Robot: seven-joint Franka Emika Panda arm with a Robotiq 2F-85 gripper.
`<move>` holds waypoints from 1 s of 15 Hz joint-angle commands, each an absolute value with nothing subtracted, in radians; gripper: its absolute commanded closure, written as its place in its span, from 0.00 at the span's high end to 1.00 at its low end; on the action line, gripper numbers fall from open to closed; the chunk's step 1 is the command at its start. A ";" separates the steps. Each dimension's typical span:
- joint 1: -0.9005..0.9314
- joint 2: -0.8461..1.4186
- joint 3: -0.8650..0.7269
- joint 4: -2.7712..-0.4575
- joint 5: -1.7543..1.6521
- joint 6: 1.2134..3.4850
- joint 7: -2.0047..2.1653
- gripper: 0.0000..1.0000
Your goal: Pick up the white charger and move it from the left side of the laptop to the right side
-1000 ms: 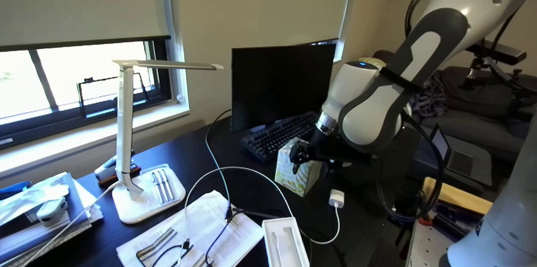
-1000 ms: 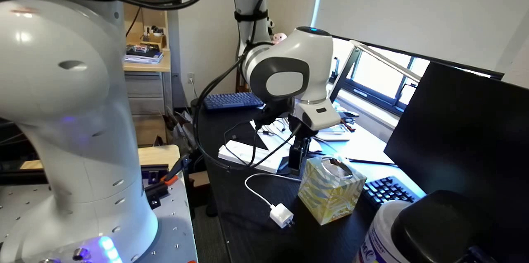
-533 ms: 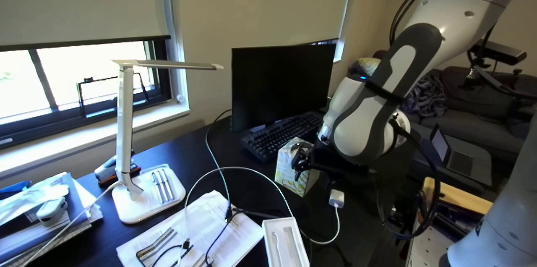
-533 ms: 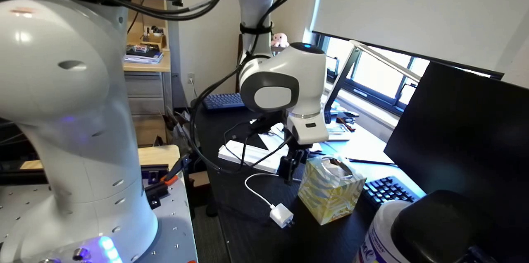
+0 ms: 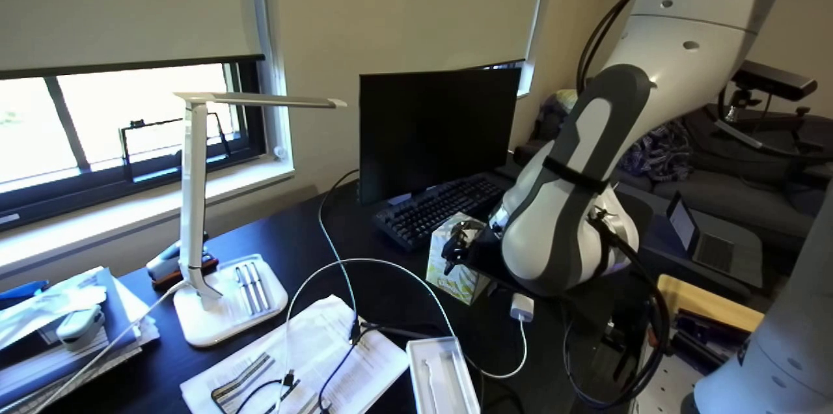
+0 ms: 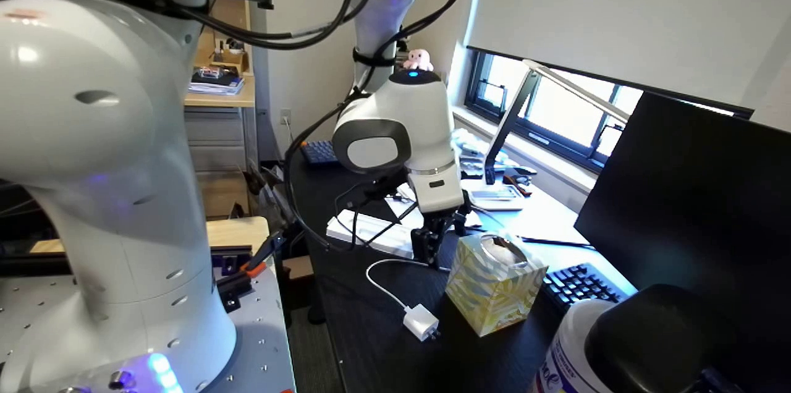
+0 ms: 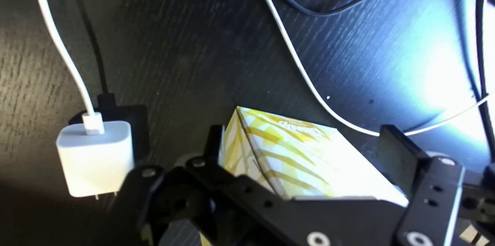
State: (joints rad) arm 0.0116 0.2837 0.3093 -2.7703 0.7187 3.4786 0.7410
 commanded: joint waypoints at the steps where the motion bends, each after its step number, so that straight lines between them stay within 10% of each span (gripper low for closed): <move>1: 0.020 0.283 0.297 -2.770 0.727 3.468 0.728 1.00; 8: 0.019 0.285 0.294 -2.766 0.727 3.464 0.726 1.00; 15: -0.342 0.093 0.647 -2.800 0.819 2.837 0.567 1.00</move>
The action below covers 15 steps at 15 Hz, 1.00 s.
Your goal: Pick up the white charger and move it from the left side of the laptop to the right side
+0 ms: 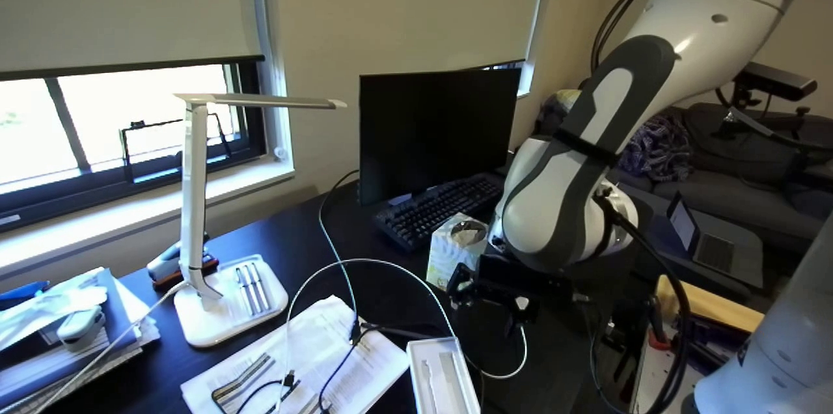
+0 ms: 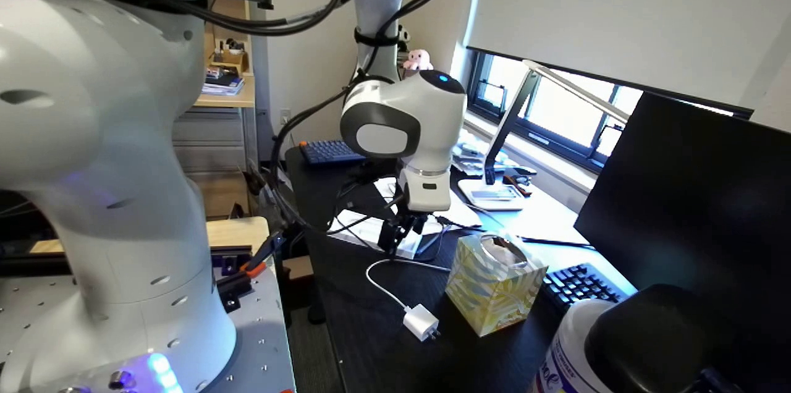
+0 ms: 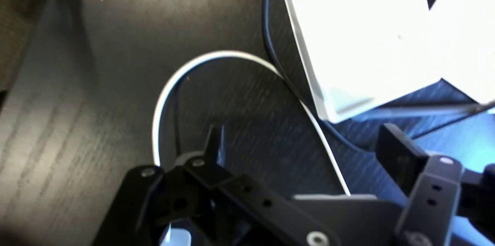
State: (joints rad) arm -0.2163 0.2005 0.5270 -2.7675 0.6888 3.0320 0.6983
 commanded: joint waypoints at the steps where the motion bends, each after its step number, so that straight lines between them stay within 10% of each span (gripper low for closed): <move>1: -0.354 0.065 0.653 -2.817 0.874 2.805 0.534 1.00; 15: -0.192 0.332 0.283 -2.775 0.831 3.038 0.508 1.00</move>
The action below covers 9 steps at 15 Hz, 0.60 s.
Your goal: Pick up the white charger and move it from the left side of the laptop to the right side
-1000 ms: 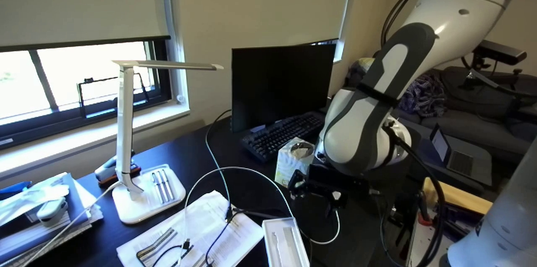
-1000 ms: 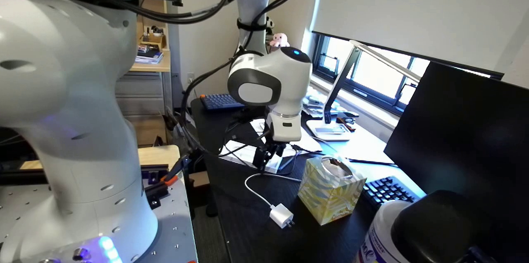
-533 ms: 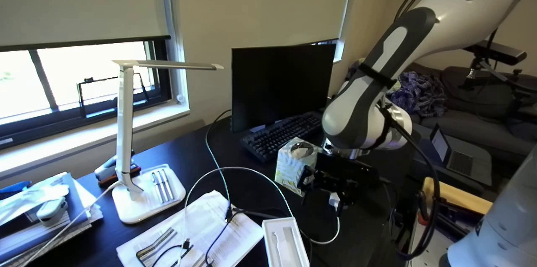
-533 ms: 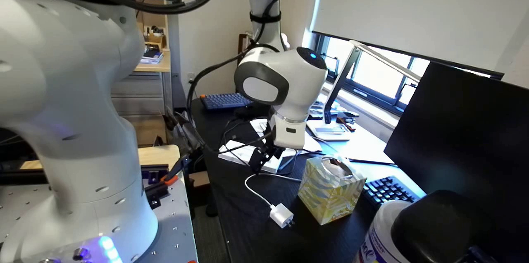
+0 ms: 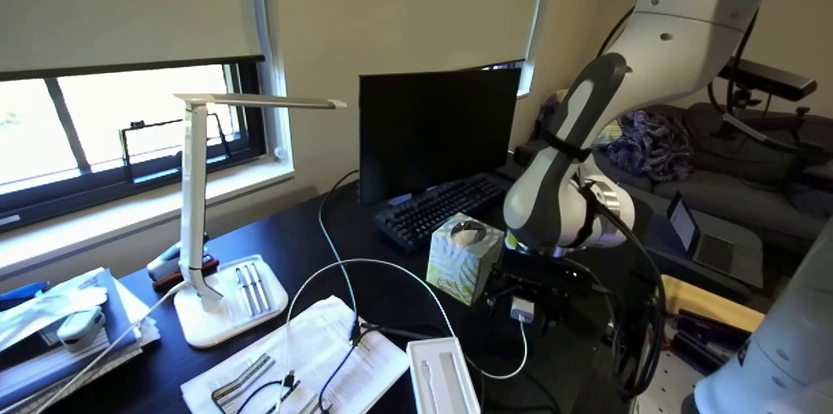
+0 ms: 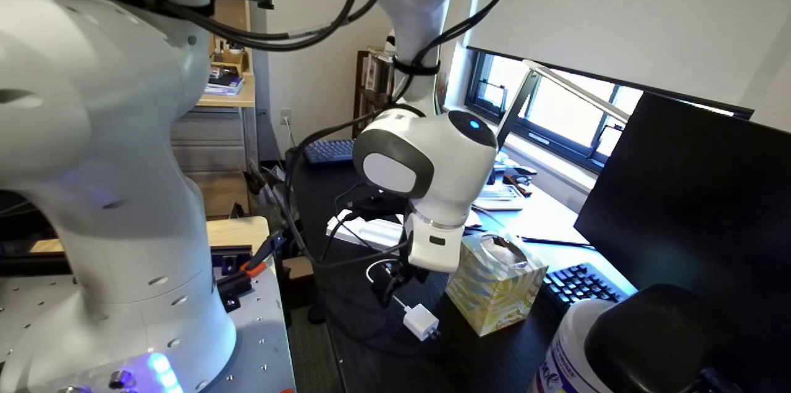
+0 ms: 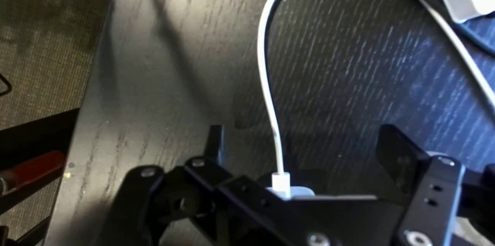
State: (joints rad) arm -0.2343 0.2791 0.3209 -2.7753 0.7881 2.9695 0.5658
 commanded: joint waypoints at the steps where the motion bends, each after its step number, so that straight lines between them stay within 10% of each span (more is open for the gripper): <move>1: -0.177 0.345 0.270 -2.775 0.845 3.066 0.496 1.00; 9: -0.130 0.360 0.246 -2.774 1.009 3.155 0.356 1.00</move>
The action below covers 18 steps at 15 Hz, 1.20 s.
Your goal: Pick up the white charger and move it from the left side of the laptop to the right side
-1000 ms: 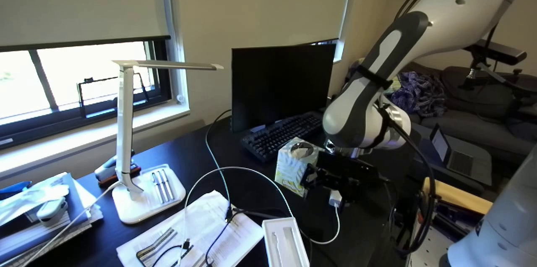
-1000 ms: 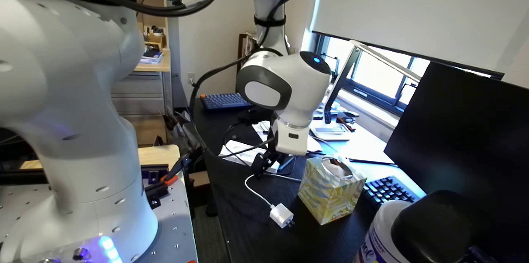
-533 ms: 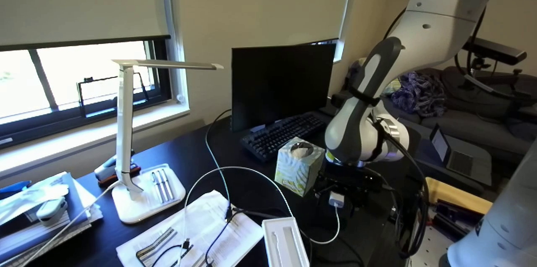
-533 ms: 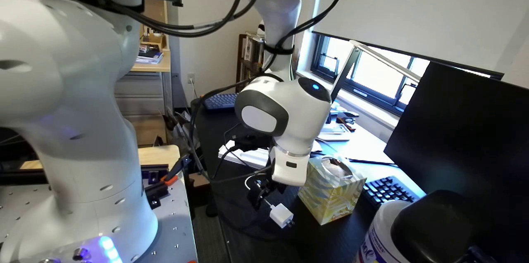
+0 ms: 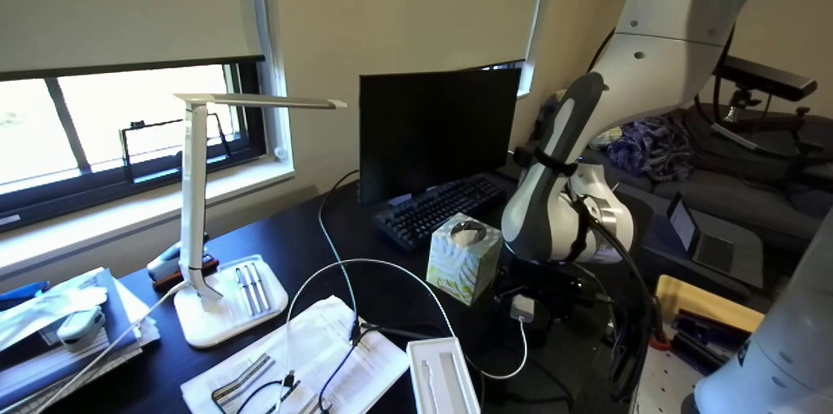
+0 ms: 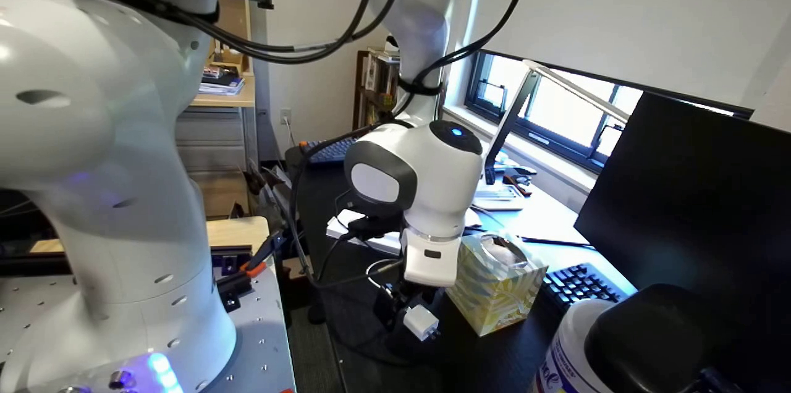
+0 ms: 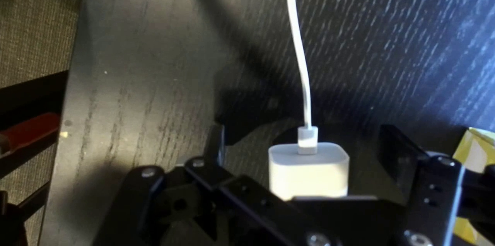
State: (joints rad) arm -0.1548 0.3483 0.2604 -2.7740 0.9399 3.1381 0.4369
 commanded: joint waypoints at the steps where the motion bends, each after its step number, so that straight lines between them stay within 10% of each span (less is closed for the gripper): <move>1: -0.137 0.354 0.251 -2.774 1.024 3.140 0.333 1.00; 2: -0.136 0.353 0.246 -2.774 1.037 3.124 0.315 0.75; 4: -0.136 0.349 0.245 -2.774 1.077 3.128 0.285 0.68; 9: -0.143 0.323 0.246 -2.784 1.181 3.142 0.206 0.99; 18: -0.132 0.304 0.239 -2.787 1.276 3.176 0.151 1.00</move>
